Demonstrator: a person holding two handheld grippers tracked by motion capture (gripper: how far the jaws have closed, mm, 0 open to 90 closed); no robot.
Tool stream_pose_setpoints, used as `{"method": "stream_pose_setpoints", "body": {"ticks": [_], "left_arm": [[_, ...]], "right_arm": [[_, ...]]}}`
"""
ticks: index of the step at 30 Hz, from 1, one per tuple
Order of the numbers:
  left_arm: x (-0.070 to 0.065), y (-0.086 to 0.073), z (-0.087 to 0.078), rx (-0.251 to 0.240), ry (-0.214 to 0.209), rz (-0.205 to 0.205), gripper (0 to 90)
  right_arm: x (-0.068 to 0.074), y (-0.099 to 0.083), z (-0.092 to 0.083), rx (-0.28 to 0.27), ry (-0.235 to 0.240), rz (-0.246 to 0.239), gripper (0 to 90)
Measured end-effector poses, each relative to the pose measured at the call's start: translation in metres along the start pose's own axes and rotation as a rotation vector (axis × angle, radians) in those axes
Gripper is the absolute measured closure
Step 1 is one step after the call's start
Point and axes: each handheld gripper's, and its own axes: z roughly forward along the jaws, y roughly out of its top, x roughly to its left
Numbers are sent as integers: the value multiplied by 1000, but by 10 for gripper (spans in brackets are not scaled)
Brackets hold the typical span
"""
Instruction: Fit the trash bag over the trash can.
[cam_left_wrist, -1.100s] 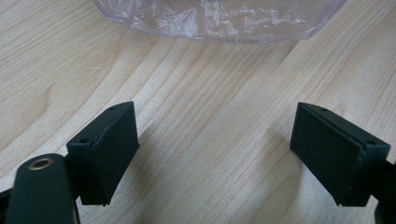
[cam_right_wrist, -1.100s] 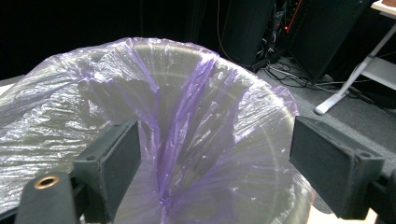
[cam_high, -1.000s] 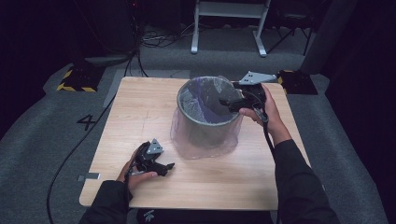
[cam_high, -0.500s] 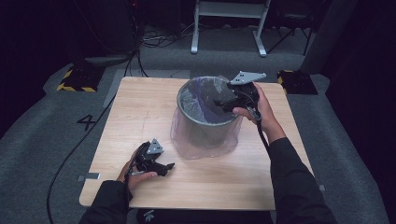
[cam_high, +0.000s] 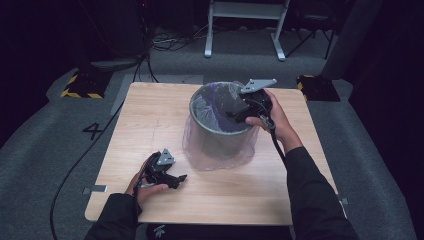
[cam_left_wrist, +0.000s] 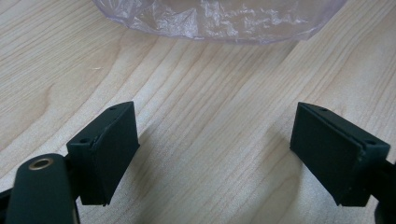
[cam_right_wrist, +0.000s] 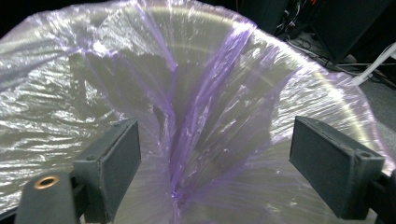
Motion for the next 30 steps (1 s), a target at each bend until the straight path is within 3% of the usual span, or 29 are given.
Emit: {"method": "stream_pose_setpoints", "body": {"ticks": [12,21,30], "left_arm": [[0,0,0,-1,0,1,147],[0,0,0,0,0,-1,147],[0,0,0,-2,-1,-1,147]], "right_arm": [[-2,-1,8,72,18,-27,173],[5,3,11,129,36,-113,173],[4,7,17,245,80,-131,208]]}}
